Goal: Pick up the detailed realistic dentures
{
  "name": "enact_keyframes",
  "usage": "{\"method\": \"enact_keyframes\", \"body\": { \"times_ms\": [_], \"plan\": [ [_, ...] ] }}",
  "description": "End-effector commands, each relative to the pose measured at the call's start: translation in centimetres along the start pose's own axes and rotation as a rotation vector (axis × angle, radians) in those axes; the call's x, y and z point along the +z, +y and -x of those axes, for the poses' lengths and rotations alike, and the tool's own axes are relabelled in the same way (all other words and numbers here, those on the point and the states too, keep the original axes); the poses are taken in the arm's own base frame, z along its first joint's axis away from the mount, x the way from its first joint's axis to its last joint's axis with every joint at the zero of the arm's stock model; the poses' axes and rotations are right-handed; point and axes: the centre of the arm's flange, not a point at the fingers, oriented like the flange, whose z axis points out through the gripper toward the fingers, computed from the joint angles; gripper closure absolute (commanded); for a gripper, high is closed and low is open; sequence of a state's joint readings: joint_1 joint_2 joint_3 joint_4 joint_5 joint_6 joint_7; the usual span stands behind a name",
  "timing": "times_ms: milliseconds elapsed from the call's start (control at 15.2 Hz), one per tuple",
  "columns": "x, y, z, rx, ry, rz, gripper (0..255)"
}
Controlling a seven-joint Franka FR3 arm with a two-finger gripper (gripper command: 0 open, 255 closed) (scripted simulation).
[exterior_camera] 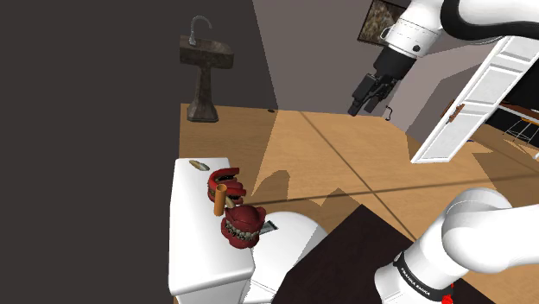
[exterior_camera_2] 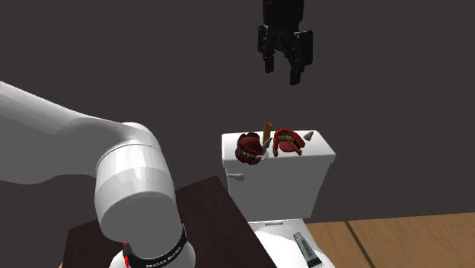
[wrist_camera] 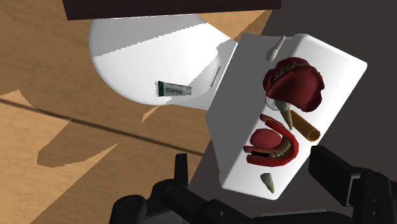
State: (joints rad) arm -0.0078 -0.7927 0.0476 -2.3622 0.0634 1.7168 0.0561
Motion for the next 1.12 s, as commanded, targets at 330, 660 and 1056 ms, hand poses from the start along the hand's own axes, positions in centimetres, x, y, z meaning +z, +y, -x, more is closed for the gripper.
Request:
{"method": "enact_keyframes", "body": {
  "times_ms": [330, 660, 1056],
  "plan": [
    [5.1, -2.9, -3.7, -0.068, -0.061, -0.026, 0],
    [10.3, -6.1, -6.9, -0.137, -0.123, -0.052, 0],
    [16.7, -10.4, -9.9, -0.219, -0.196, -0.083, 0]
  ]
}}
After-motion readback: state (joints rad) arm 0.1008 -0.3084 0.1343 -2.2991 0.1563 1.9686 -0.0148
